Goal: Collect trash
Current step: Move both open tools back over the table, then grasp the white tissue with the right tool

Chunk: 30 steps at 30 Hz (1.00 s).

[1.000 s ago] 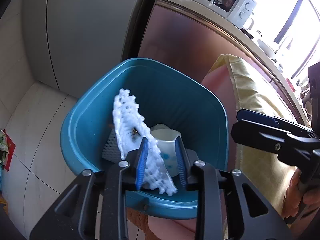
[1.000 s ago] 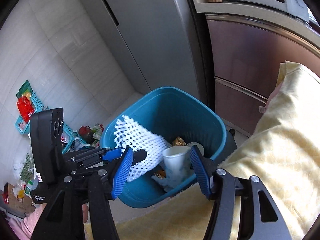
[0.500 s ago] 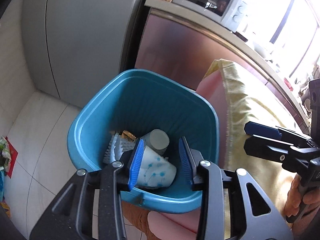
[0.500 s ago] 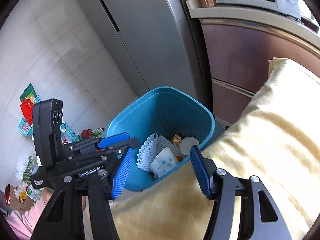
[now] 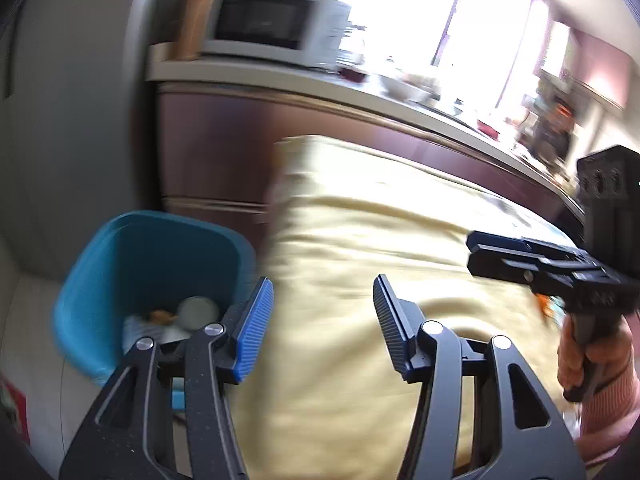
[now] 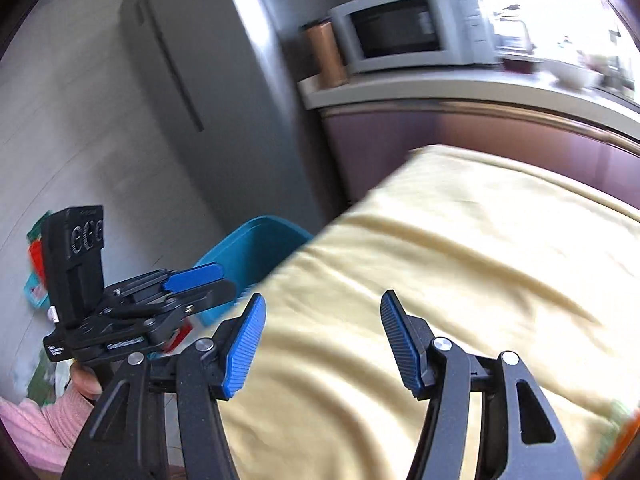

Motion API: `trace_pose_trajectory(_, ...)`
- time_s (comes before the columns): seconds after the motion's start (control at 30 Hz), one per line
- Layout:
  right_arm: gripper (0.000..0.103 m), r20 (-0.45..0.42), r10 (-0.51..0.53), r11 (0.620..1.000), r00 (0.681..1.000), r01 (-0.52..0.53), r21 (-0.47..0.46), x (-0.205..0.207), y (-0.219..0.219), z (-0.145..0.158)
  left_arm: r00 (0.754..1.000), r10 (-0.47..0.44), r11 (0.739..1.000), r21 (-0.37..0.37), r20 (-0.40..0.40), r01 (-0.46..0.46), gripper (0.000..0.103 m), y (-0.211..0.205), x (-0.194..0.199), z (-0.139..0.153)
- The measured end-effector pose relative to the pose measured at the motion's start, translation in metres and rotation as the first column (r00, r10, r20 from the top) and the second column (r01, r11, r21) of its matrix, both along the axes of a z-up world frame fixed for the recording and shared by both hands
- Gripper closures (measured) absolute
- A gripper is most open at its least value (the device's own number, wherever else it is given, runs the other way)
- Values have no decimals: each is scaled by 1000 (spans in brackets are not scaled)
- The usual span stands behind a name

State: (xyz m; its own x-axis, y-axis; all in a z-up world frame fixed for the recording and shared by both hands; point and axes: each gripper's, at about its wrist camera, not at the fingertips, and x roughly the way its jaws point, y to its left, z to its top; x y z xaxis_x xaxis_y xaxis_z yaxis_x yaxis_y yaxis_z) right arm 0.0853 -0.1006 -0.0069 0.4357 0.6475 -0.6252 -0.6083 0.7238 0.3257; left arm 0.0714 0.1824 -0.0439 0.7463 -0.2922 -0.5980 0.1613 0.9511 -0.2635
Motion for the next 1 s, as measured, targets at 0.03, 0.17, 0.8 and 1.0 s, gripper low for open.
trace_pose_trajectory(0.03,45,6,-34,999,999,34,-4,-3,-15,2,999,-34,999,0,4,34,51,-13,1,2)
trace_pose_trajectory(0.17,45,28,-185,982,982,185,-18,-12,-82,5,985,-171,985,-8,9,172,50,-67,7,7)
trace_pose_trajectory(0.8,41,37,-605,785,795,604,-136,39,-272,-31,829,-543,835,17,-137,550,50,-278,13,-19)
trace_pose_trajectory(1.0,37,48,-611,775,790,609,-168,59,-276,-34,819,-546,831,11,-176,556,52,-294,21,-19)
